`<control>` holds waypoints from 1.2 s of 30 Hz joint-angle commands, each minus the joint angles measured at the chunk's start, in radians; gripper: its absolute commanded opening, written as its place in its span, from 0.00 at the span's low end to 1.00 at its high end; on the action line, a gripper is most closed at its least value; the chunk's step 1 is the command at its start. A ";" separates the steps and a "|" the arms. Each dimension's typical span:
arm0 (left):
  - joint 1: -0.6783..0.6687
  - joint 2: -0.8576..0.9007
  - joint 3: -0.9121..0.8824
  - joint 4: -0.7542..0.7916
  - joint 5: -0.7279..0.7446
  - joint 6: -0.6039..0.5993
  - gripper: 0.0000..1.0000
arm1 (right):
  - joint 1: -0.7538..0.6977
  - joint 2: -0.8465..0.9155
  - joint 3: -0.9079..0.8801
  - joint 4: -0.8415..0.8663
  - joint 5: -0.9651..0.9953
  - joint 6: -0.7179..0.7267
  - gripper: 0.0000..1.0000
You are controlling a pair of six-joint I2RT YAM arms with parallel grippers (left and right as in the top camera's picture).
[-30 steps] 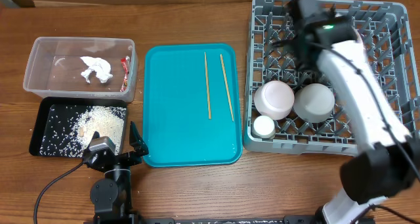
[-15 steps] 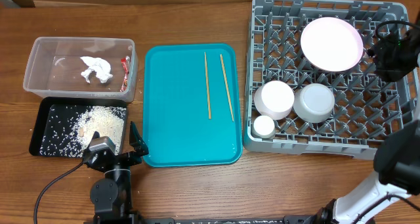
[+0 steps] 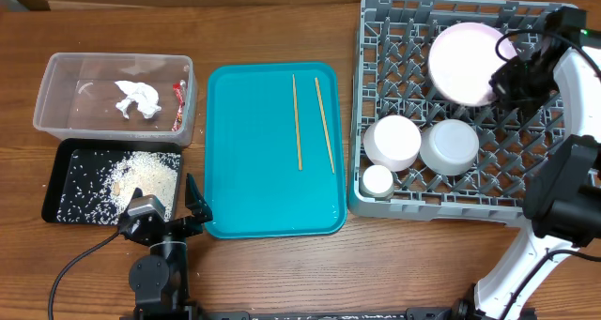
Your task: Sort waste into correct bins and load items into the dishwasher
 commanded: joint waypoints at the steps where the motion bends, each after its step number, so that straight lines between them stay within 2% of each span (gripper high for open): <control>1: 0.006 -0.011 -0.004 0.002 -0.002 0.012 1.00 | 0.001 -0.020 0.005 -0.040 0.169 0.037 0.04; 6: 0.006 -0.011 -0.004 0.002 -0.002 0.012 1.00 | 0.009 -0.135 0.005 -0.042 0.297 0.037 0.04; 11: 0.006 -0.011 -0.004 0.002 -0.002 0.012 1.00 | 0.107 -0.313 0.005 -0.028 0.516 0.037 0.04; 13: 0.006 -0.011 -0.004 0.002 -0.002 0.012 1.00 | 0.200 -0.383 0.005 -0.028 0.686 0.037 0.04; 15: 0.006 -0.011 -0.004 0.002 -0.002 0.012 1.00 | 0.373 -0.422 0.005 -0.032 0.971 0.037 0.04; 20: 0.006 -0.011 -0.004 0.002 -0.002 0.012 1.00 | 0.551 -0.359 -0.018 -0.034 1.271 0.037 0.04; 30: 0.006 -0.011 -0.004 0.002 -0.002 0.012 1.00 | 0.578 -0.151 -0.026 -0.036 1.324 0.025 0.04; 36: 0.006 -0.011 -0.004 0.002 -0.002 0.012 0.99 | 0.584 -0.098 -0.026 -0.056 1.241 0.026 0.04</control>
